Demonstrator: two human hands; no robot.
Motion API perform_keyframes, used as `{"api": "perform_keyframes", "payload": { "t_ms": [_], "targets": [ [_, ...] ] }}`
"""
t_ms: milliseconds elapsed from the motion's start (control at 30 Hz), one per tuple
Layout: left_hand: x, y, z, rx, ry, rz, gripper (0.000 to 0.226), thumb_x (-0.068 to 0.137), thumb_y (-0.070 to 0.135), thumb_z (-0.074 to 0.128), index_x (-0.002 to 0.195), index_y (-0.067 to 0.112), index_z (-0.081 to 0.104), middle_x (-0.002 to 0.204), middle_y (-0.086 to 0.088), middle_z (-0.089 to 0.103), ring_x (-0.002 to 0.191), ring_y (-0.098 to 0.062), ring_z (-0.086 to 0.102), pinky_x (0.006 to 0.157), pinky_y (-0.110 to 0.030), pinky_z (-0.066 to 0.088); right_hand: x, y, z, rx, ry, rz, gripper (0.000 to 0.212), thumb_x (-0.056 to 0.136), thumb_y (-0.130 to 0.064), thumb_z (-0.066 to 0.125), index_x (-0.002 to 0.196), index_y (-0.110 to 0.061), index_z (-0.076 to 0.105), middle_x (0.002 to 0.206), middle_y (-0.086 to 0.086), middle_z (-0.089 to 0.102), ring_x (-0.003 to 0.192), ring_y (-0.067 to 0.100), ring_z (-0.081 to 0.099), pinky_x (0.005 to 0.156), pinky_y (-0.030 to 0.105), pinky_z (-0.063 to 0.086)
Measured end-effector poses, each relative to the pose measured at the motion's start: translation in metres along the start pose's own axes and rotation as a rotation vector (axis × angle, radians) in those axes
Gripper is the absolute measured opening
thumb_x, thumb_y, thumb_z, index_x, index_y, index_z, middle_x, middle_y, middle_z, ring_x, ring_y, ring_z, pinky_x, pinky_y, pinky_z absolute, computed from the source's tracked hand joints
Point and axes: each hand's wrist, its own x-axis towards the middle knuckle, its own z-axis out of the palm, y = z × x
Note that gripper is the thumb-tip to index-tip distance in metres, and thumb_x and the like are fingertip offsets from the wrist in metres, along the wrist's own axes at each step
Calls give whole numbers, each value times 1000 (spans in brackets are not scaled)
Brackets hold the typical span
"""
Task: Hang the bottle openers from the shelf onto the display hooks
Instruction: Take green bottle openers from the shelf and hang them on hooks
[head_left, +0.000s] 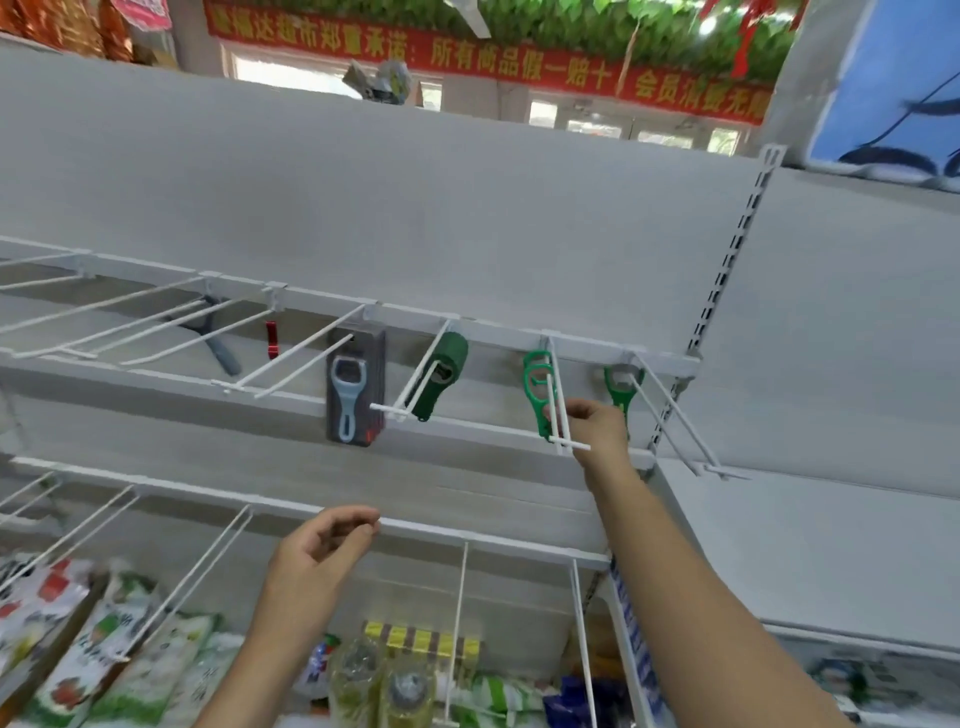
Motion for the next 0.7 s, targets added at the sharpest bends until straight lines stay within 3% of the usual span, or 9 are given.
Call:
{"api": "perform_keyframes", "payload": {
  "t_ms": [100,133,200,267,433,500,567,633,700],
  "targets": [
    [5,4,-1,19,4,13,20,94,8,64,96,23,77,93,5,79,96,-14,72,89,-34,54,12,-4,2,-9,5,21,9,88,-3,72,93,3,75,67,4,65,52,8,60,47,11,47],
    [6,6,-1,25,10,14,21,94,8,64,96,23,77,92,6,79,94,-12,72,89,-33,54,15,-5,3,-8,0,24,8,89,-3,71,90,4,75,65,4,64,49,8,60,48,13,50],
    [9,6,-3,30,21,15,21,94,7,64,95,24,78,91,8,79,94,-13,72,89,-35,54,19,-4,6,16,-18,55,10,89,-4,71,81,1,74,66,7,66,49,12,64,64,28,62],
    [11,4,-5,41,19,15,22,94,7,64,95,24,77,91,8,79,94,-15,72,90,-36,54,24,-3,8,33,-35,89,15,90,-6,71,75,-4,72,69,9,67,52,17,67,70,38,63],
    [10,3,-5,37,16,21,22,94,2,62,96,18,77,90,7,79,90,-12,73,84,-26,58,31,-11,9,28,-48,125,14,89,-6,73,85,7,70,67,12,64,44,16,64,50,26,60],
    [7,5,-4,34,6,29,21,95,2,61,97,16,76,90,6,79,88,-9,73,82,-23,59,31,-12,7,3,-33,127,24,89,-7,73,69,2,64,57,9,60,45,16,61,40,19,52],
    [5,5,-3,25,-5,33,20,94,3,62,99,16,76,91,4,79,89,-9,73,86,-29,55,30,-7,5,-46,5,110,38,88,-13,74,56,-5,56,38,-2,51,36,8,52,37,13,39],
    [1,7,-2,5,-19,31,18,94,7,64,100,18,76,93,2,79,92,-13,73,90,-33,54,21,1,1,-70,27,114,31,87,-23,75,65,-4,64,43,-5,55,46,8,54,53,17,42],
    [-4,9,1,-14,-31,38,16,93,13,66,103,21,74,97,-2,78,95,-17,72,92,-38,55,8,15,-3,-37,17,111,22,86,-26,74,88,-4,74,76,5,72,76,21,67,77,33,56]
  ]
}}
